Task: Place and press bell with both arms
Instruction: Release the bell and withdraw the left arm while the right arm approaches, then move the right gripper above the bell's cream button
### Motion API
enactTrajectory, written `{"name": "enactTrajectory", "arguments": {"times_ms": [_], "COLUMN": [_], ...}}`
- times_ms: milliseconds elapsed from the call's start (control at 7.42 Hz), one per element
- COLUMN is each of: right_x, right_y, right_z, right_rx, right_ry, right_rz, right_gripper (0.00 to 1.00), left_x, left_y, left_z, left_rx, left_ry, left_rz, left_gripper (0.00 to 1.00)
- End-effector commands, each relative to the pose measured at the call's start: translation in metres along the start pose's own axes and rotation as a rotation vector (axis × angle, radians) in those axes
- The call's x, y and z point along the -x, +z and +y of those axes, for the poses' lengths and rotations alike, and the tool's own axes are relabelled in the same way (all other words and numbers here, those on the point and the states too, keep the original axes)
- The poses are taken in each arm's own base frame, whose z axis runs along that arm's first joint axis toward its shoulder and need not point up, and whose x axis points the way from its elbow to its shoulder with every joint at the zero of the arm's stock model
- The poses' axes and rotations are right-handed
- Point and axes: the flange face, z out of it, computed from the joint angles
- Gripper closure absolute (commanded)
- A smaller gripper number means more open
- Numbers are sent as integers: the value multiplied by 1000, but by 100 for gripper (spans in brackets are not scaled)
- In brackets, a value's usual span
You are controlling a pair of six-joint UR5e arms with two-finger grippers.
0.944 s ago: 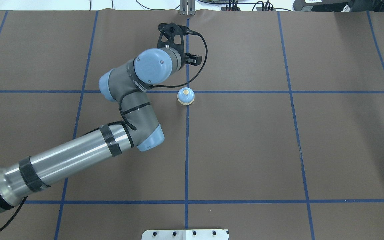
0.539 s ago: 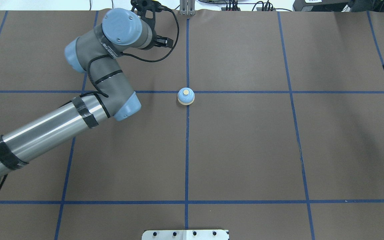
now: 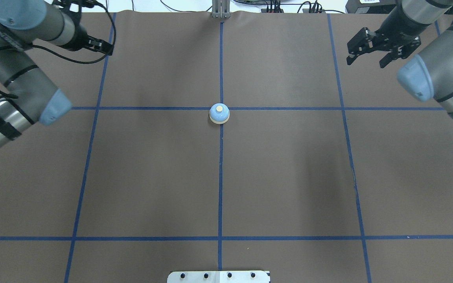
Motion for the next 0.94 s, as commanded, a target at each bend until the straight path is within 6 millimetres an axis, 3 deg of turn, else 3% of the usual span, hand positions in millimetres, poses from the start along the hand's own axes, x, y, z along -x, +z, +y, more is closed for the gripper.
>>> {"name": "enactTrajectory", "arguments": {"times_ms": [0, 270, 404, 539, 674, 809], "right_x": [76, 124, 143, 173, 208, 249], "right_y": [14, 43, 57, 72, 82, 92], "right_z": [14, 41, 54, 67, 57, 45], "right_rx": [-24, -43, -57, -73, -81, -65], "right_ry": [80, 75, 92, 117, 147, 176], "right_rz": [-2, -32, -66, -62, -49, -44], "right_gripper": [0, 1, 2, 6, 13, 34], "left_x": [90, 128, 154, 186, 197, 207], "left_y": [-28, -95, -113, -119, -130, -140], "left_z": [38, 49, 68, 101, 119, 140], "left_rx": [92, 220, 258, 284, 291, 280], "left_ry": [66, 149, 157, 166, 166, 163], "left_rz": [-63, -157, -178, -193, -196, -198], "left_gripper": [0, 0, 0, 0, 0, 0]}}
